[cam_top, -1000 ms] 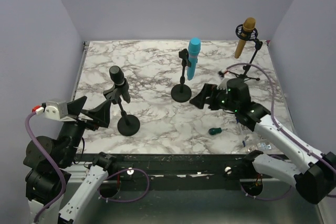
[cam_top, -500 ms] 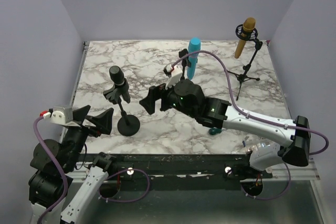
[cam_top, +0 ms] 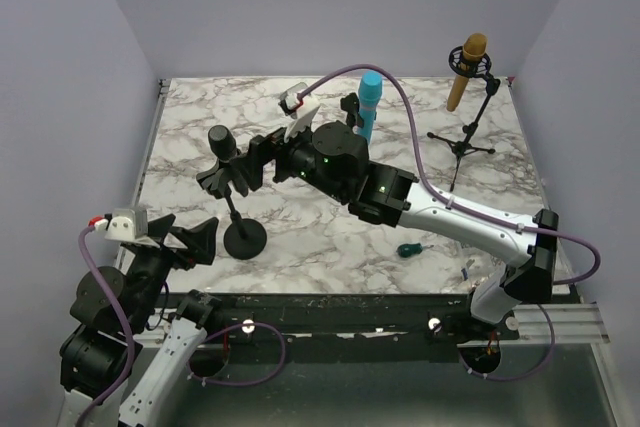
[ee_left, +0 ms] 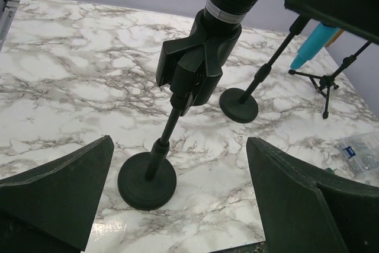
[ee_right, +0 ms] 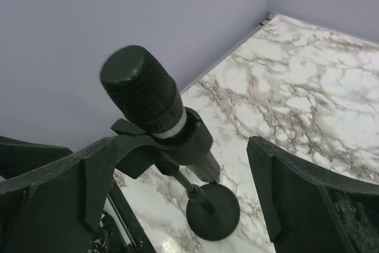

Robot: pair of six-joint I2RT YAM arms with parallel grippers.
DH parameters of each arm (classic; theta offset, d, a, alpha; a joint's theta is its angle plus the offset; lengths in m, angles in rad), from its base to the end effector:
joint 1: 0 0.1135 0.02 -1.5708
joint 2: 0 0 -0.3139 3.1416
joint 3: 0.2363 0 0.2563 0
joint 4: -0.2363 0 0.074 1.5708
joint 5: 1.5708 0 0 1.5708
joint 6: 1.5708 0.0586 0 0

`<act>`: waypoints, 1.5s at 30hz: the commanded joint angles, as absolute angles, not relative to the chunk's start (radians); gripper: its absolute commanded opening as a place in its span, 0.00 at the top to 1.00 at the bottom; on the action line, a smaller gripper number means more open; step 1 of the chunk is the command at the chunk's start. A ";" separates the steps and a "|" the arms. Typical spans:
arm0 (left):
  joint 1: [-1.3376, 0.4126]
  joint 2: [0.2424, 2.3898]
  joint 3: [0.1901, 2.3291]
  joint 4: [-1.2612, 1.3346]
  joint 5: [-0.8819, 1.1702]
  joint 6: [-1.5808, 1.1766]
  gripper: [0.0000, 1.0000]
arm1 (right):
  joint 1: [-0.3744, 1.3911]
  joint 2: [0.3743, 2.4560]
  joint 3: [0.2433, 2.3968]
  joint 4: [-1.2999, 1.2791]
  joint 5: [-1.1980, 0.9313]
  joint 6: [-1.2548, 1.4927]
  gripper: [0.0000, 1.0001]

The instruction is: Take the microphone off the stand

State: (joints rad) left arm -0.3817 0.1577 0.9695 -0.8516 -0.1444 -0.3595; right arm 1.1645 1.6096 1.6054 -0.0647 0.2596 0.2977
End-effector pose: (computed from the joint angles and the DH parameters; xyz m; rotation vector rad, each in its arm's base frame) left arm -0.0249 0.0191 0.3796 -0.0949 1.6265 -0.4561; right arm 0.1766 0.3725 0.4771 -0.5271 1.6334 0.8962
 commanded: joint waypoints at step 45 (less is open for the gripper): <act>-0.383 0.447 0.940 -0.655 -0.203 -0.283 0.01 | 1.224 1.847 1.862 0.002 0.305 0.083 0.90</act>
